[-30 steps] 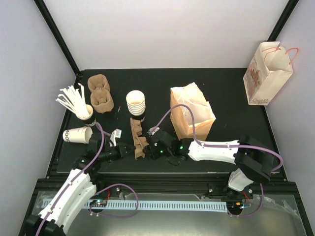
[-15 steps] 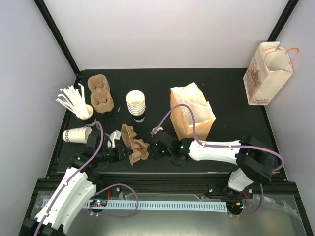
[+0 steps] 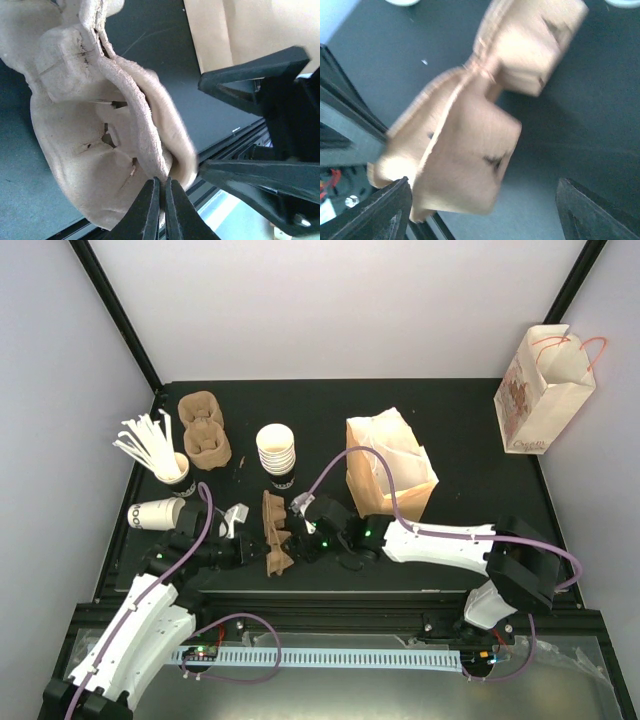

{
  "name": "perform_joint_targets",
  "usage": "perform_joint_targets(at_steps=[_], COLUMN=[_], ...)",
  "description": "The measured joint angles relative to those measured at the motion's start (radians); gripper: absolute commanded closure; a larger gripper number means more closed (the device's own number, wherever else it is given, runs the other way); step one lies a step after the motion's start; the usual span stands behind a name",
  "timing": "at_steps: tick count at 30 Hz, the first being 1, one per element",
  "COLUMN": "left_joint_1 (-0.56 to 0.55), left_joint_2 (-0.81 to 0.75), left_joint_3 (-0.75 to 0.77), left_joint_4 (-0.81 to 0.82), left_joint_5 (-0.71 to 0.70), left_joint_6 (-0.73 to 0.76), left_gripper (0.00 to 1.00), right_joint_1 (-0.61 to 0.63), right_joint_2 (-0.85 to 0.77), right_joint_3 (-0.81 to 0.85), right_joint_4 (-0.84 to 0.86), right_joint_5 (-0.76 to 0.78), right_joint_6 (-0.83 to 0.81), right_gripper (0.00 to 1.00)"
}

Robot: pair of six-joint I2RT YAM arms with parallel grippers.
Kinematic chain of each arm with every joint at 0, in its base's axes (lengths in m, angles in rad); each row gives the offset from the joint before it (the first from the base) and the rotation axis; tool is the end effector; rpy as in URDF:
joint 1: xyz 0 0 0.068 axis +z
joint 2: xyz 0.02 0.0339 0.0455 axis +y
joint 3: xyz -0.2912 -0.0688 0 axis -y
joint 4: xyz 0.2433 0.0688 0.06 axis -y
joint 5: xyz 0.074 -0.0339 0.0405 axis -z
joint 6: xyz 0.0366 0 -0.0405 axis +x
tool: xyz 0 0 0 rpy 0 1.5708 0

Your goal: Pack the takeout coffee

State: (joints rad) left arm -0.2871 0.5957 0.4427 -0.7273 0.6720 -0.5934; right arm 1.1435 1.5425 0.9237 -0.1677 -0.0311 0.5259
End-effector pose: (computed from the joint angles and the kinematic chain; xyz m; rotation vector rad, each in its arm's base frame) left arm 0.0836 -0.0485 0.2200 -0.0722 2.5615 -1.1930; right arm 0.1328 0.2943 0.2341 -0.7816 2.3969 0.7990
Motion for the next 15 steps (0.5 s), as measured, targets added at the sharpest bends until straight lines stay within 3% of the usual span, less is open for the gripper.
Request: perform_joint_targets(at_steps=[15], left_joint_1=[0.000], left_joint_2=[-0.027], left_joint_3=[-0.035], left_joint_4=[0.025], left_joint_5=[0.017], left_joint_6=[0.000], left_gripper=[0.95], right_joint_1=[-0.013], right_joint_2=[0.151], right_joint_3=[0.281], right_joint_4=[-0.106], right_joint_5=[0.018], right_joint_6=[0.009], right_gripper=[0.24])
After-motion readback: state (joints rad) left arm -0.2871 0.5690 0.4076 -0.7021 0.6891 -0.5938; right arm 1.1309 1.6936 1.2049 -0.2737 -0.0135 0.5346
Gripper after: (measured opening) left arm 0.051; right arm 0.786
